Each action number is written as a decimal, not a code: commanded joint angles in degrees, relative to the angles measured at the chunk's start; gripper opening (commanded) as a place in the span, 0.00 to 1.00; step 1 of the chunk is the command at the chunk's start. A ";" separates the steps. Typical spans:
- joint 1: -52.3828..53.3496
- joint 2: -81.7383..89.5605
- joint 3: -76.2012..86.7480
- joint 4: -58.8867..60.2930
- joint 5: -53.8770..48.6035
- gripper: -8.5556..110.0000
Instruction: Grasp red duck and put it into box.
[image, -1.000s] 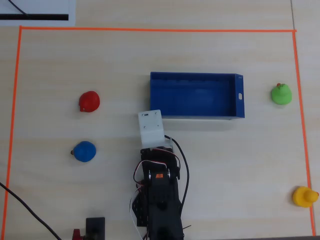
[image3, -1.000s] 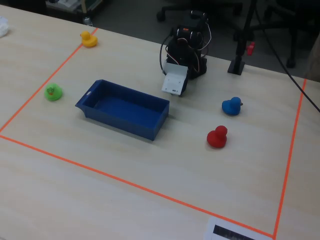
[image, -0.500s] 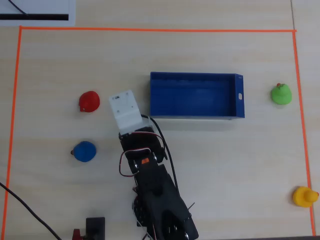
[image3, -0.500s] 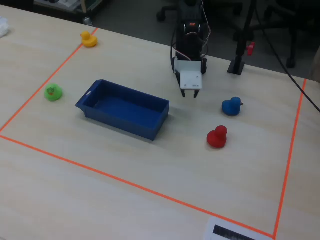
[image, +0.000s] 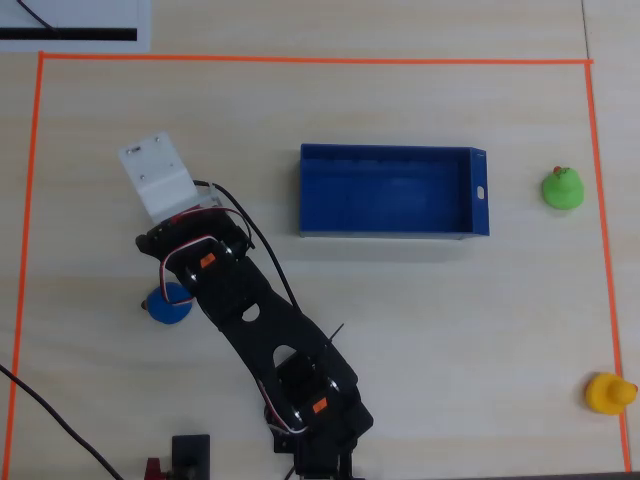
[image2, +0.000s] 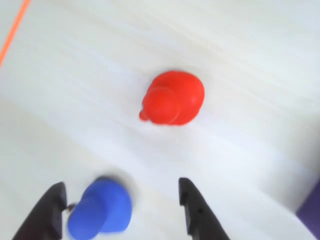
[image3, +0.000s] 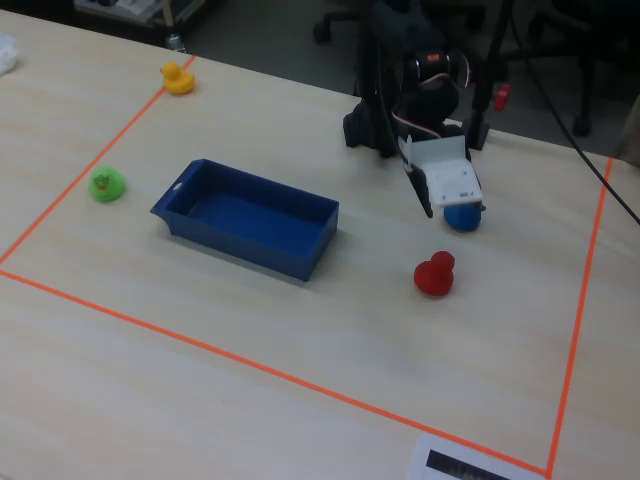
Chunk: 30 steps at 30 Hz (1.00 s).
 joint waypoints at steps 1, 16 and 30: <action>2.02 -4.66 -3.60 -4.39 -0.88 0.33; 6.15 -23.47 -12.57 -10.28 0.62 0.35; 7.12 -27.42 -13.71 -8.88 2.46 0.33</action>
